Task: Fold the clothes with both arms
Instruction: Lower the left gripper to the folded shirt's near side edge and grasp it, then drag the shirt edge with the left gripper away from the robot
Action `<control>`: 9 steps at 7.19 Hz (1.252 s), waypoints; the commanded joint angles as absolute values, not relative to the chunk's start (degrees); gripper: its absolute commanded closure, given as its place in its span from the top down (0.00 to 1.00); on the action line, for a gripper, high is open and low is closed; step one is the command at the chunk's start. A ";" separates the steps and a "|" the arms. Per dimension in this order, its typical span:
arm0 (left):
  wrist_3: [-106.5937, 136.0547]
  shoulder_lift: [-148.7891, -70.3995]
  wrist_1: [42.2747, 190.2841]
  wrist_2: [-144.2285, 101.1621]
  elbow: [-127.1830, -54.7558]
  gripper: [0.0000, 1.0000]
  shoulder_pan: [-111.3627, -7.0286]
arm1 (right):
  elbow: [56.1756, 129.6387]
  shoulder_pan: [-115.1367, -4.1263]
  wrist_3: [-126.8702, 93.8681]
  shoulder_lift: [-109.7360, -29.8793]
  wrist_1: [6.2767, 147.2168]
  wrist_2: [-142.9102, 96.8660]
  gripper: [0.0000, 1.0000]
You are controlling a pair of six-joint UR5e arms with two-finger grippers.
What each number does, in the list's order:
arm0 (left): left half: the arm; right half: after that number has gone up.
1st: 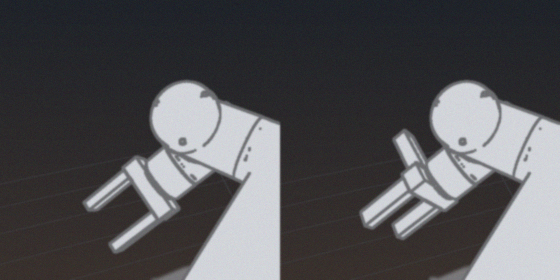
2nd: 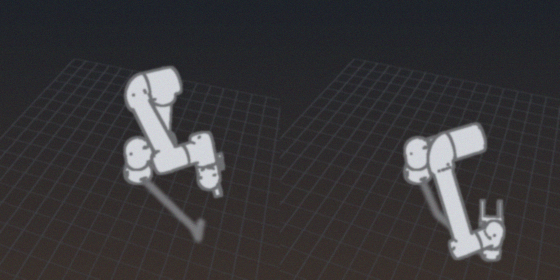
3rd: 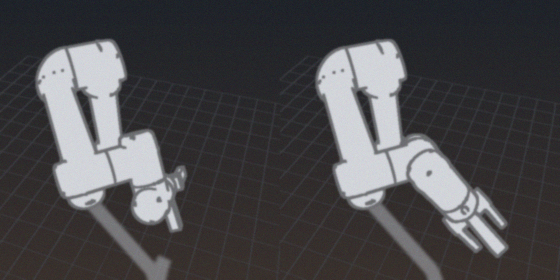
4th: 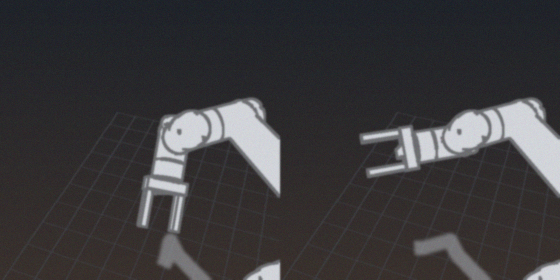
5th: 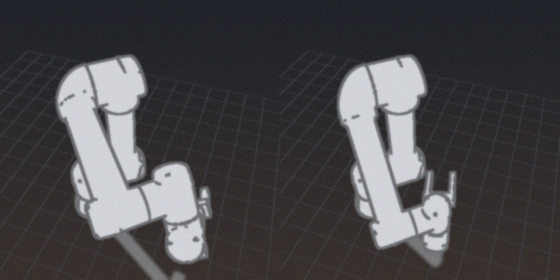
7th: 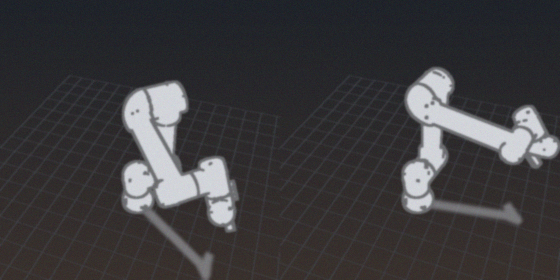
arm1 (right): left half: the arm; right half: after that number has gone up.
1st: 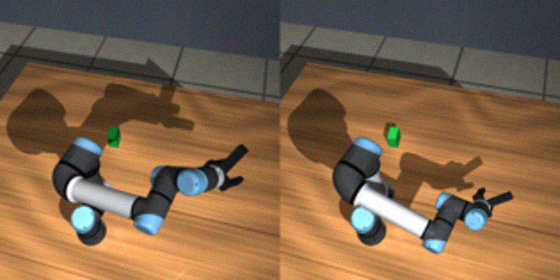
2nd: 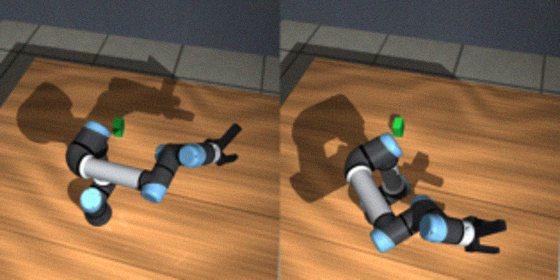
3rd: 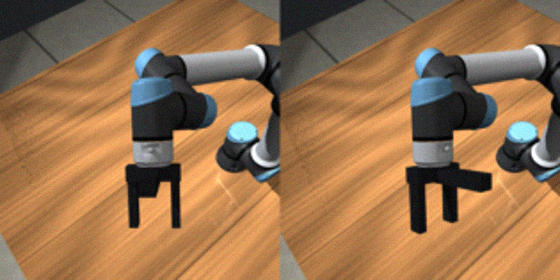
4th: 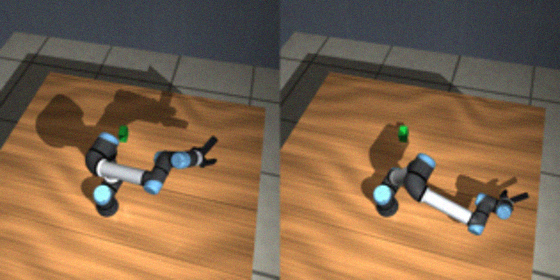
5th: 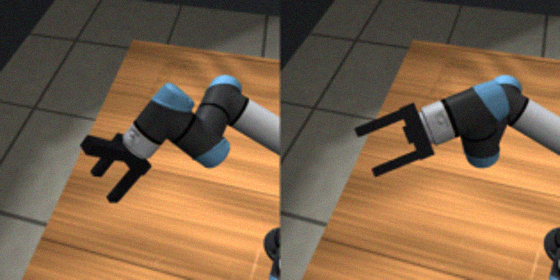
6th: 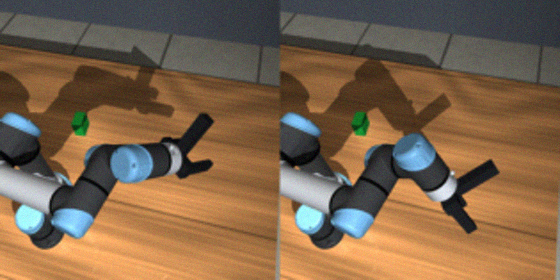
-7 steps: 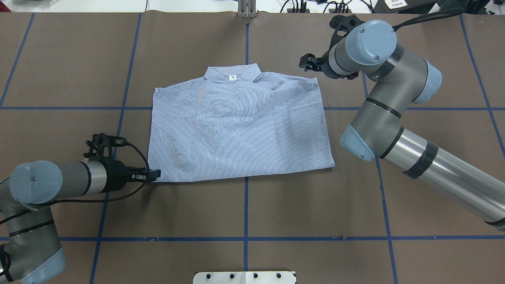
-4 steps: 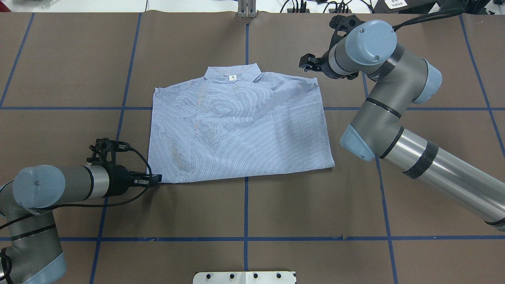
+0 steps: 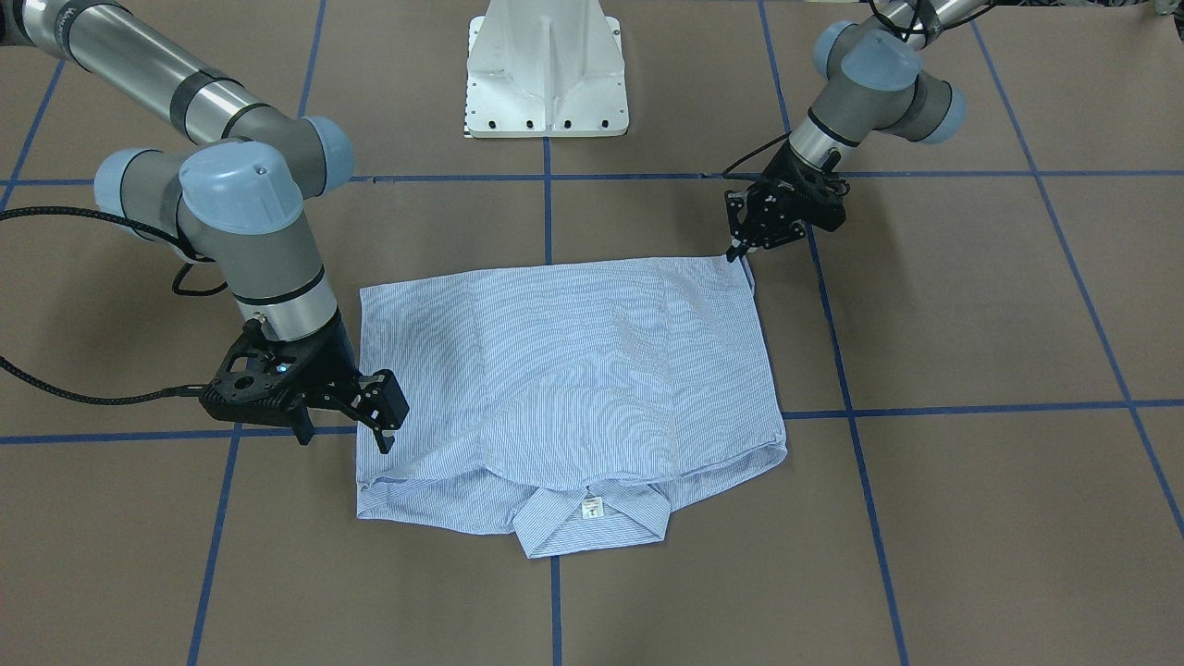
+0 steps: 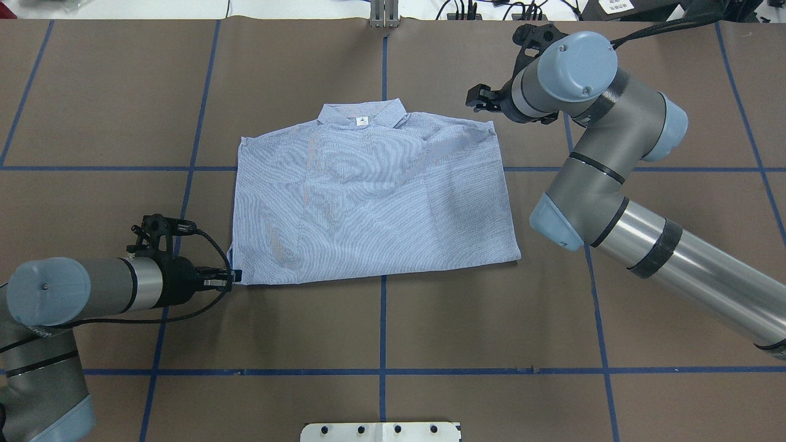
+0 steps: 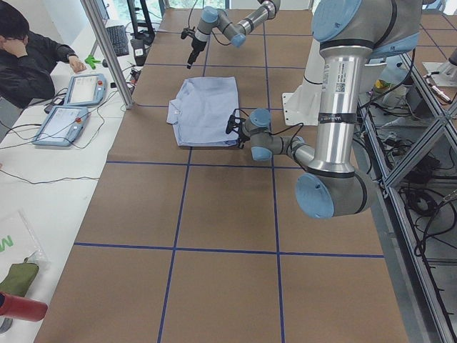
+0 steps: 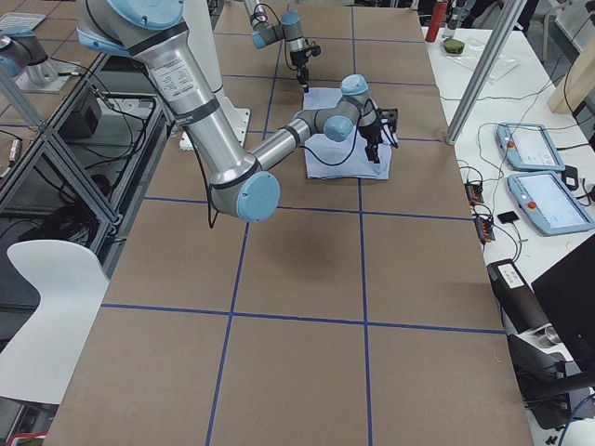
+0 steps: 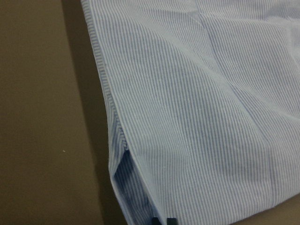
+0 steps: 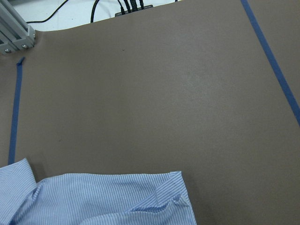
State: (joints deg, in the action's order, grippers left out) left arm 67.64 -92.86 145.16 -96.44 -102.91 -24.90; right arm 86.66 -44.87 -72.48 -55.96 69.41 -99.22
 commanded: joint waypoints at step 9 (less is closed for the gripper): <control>39.99 -119.22 145.02 -97.47 -68.54 0.00 -52.28 | 88.32 -43.42 -73.39 -55.54 69.43 -99.05 1.00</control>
